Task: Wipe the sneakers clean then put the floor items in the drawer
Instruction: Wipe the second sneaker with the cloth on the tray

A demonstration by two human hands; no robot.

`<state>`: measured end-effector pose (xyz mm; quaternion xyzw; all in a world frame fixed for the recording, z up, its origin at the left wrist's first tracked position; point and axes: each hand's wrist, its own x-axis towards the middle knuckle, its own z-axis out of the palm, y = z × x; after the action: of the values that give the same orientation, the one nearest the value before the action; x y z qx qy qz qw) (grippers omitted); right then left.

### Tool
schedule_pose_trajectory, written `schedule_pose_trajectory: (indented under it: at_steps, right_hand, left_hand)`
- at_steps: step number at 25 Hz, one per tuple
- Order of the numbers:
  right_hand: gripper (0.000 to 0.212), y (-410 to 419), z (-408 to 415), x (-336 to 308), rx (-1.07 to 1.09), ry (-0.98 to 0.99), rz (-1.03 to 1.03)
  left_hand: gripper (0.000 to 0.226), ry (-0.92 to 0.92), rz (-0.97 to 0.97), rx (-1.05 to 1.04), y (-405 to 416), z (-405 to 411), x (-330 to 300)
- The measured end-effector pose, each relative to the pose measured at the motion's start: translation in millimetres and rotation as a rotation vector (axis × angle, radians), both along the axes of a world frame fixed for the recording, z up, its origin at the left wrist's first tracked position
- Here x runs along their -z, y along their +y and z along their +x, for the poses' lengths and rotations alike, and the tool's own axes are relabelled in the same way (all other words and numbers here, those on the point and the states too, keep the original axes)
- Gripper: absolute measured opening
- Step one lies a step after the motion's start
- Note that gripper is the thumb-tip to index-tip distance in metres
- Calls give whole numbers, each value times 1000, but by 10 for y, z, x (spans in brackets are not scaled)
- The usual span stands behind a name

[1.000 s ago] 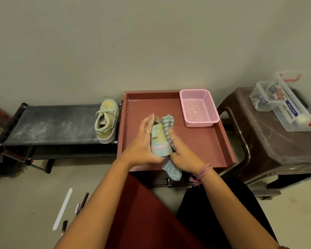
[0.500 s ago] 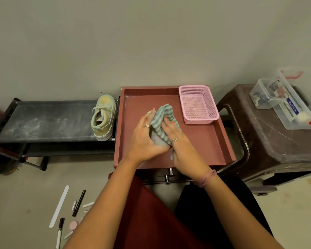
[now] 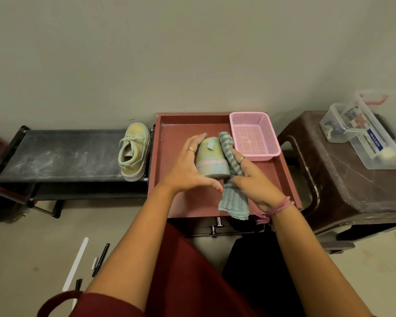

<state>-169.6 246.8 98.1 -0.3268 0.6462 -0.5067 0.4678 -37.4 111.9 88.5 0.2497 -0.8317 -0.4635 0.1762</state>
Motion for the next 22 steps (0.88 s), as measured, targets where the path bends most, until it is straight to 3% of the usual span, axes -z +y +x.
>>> schedule_pose_trajectory:
  at_steps: [3,5,8,10,17,22]
  right_hand:
    - [78,7,51,-101,28,72,-12]
    - [78,-18,203,-175,-29,433,-1]
    - [75,-11,471,-12,-51,1168,-99]
    - [73,42,446,177,-24,1362,-172]
    - [86,-39,320,253,172,859,-186]
    - [83,80,88,153,71,562,-69]
  left_hand:
    - [135,-55,3,52,-78,-20,-17]
    - [131,-34,-1,23,-79,-65,-14]
    - [105,110,83,-29,-65,-122,51]
    - [92,144,124,-49,-18,-145,96]
    - [103,129,144,-122,114,-275,81]
    - [108,77,75,-87,166,-310,27]
